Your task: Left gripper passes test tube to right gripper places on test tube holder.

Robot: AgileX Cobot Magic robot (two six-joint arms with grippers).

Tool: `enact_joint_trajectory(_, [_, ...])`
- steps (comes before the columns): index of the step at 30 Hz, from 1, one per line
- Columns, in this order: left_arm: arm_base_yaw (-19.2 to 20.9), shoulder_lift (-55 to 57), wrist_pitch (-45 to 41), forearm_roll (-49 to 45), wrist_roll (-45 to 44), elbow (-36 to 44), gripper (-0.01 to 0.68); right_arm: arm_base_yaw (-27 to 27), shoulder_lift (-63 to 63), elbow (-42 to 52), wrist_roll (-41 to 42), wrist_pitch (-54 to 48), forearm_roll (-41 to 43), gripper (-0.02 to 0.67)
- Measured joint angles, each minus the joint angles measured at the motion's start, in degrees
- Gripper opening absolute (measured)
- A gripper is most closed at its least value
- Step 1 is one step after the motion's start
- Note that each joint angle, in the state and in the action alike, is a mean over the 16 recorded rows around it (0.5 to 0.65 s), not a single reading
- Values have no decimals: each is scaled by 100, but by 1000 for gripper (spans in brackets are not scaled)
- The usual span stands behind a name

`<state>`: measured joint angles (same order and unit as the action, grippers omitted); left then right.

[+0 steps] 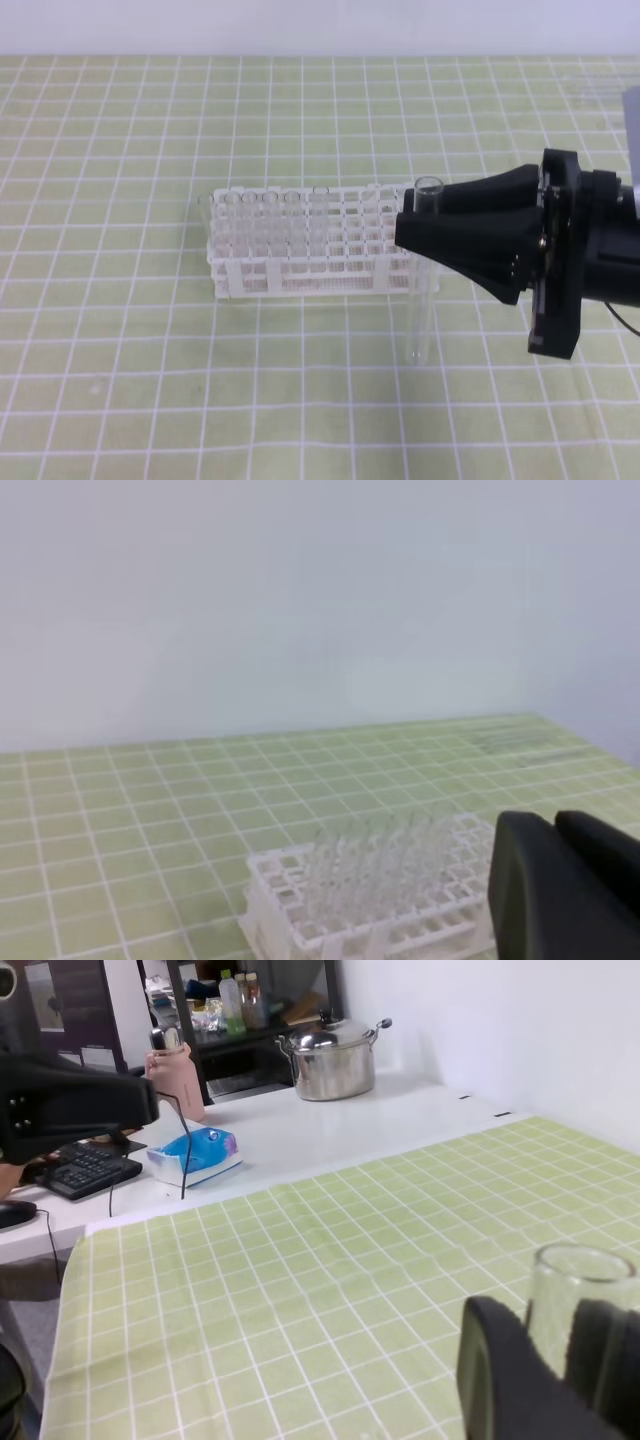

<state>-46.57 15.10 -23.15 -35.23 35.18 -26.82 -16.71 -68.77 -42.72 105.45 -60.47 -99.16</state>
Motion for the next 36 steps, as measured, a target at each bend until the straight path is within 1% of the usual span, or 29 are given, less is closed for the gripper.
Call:
enact_joint_trajectory(6, [2,-384,-638,34,116,89,1,0,0,0,5,43,0,10])
enact_joint_trajectory(13, [-1,-437,-989,62,131,205,1,0,0,0,11,148,0,10])
enact_joint_trajectory(27, [-1,-437,-1076,-30,140,254,1,0,-2,-40,13,720,-4,10])
enact_joint_trajectory(36, [-1,-437,-1089,-48,137,252,1,0,-239,-455,14,1089,-14,10])
